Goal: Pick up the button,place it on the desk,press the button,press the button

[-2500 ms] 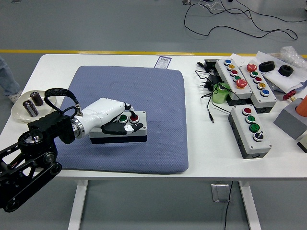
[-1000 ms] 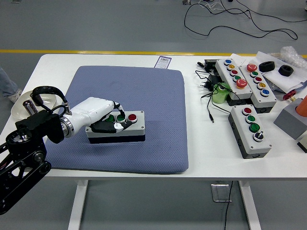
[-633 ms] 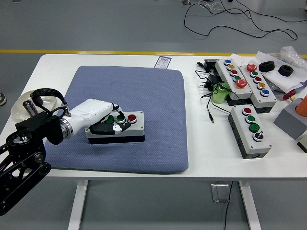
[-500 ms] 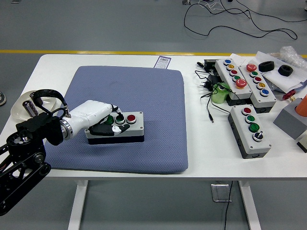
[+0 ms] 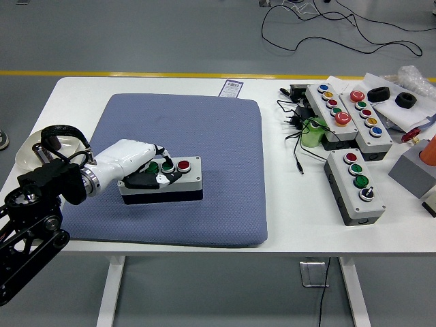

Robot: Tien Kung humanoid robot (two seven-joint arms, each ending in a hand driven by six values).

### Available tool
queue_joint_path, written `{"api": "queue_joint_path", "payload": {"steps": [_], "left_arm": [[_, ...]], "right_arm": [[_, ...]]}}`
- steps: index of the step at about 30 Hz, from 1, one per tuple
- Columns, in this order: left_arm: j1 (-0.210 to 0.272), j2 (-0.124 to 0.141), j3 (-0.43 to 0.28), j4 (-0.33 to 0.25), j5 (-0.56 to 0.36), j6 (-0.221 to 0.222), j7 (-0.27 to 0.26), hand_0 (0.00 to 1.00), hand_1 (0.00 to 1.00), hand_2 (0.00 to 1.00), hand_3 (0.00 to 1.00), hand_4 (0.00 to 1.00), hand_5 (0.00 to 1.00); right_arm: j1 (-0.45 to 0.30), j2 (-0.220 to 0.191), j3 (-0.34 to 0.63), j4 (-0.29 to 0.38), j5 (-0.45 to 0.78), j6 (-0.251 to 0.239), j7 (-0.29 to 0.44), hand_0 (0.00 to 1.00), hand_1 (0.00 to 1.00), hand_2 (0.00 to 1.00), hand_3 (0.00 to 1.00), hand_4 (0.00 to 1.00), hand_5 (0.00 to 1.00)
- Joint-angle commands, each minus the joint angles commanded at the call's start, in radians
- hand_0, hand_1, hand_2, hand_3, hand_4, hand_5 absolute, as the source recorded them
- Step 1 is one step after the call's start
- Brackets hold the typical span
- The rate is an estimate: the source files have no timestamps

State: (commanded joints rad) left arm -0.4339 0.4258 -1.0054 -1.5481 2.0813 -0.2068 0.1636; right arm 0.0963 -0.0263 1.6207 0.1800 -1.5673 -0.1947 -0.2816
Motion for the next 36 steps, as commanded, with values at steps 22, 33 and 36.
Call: {"api": "queue_joint_path", "payload": {"steps": [22, 33, 36], "left_arm": [[0.012, -0.071, -0.085, 0.212, -0.600, 0.413, -0.119, 0.808, 0.879, 0.935, 0.952, 0.689, 0.998], [0.053, -0.108, -0.160, 0.293, -1.061, 0.461, -0.229, 0.846, 0.895, 0.948, 0.952, 0.677, 0.998], [0.062, -0.113, -0.169, 0.300, -1.185, 0.452, -0.227, 0.852, 0.899, 0.947, 0.949, 0.667, 0.998]], "right_arm": [[0.005, -0.002, -0.001, 0.000, 0.000, 0.000, 0.001, 0.658, 0.650, 0.702, 0.605, 0.454, 0.330], [0.004, -0.001, -0.003, 0.000, 0.003, 0.000, 0.001, 0.658, 0.650, 0.702, 0.605, 0.455, 0.330], [0.004, -0.001, -0.002, 0.000, 0.002, 0.000, 0.000, 0.658, 0.650, 0.701, 0.605, 0.455, 0.330]]}}
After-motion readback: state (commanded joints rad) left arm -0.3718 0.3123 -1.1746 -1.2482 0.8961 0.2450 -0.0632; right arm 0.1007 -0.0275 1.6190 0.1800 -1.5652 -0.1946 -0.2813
